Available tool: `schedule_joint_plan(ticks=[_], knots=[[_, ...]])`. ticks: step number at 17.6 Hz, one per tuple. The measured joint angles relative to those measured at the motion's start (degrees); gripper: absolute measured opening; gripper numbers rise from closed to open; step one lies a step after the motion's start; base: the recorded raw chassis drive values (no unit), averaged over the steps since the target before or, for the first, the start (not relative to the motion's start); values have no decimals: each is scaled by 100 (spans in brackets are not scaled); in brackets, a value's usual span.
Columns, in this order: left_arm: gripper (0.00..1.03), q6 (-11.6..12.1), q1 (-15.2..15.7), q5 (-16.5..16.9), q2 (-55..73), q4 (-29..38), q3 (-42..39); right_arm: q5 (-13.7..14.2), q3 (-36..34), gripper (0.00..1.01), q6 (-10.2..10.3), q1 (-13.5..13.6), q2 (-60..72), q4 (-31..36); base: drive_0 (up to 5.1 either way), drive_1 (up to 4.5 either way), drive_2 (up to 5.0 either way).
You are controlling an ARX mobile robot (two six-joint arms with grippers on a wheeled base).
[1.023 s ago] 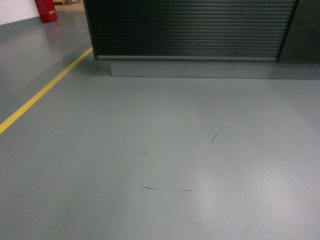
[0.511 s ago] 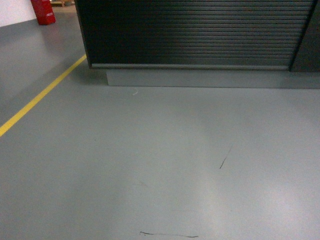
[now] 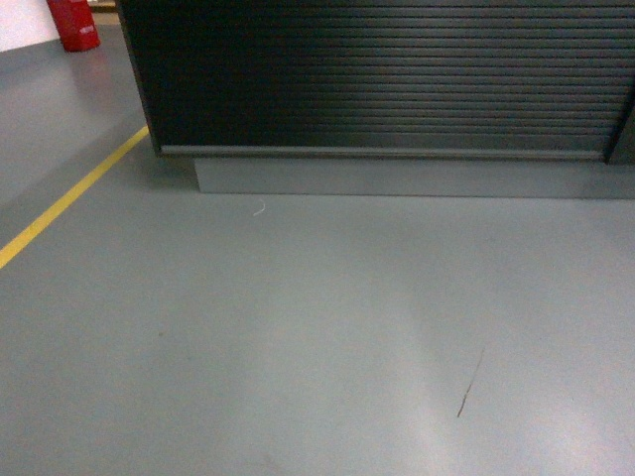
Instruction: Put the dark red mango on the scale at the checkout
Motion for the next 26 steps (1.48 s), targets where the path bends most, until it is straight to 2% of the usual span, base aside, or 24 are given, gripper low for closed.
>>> schedule_joint_plan(ticks=[26], knots=[[98, 0, 0, -7, 0, -13, 0, 0, 0, 98, 0, 0, 0, -20, 4, 420, -413]])
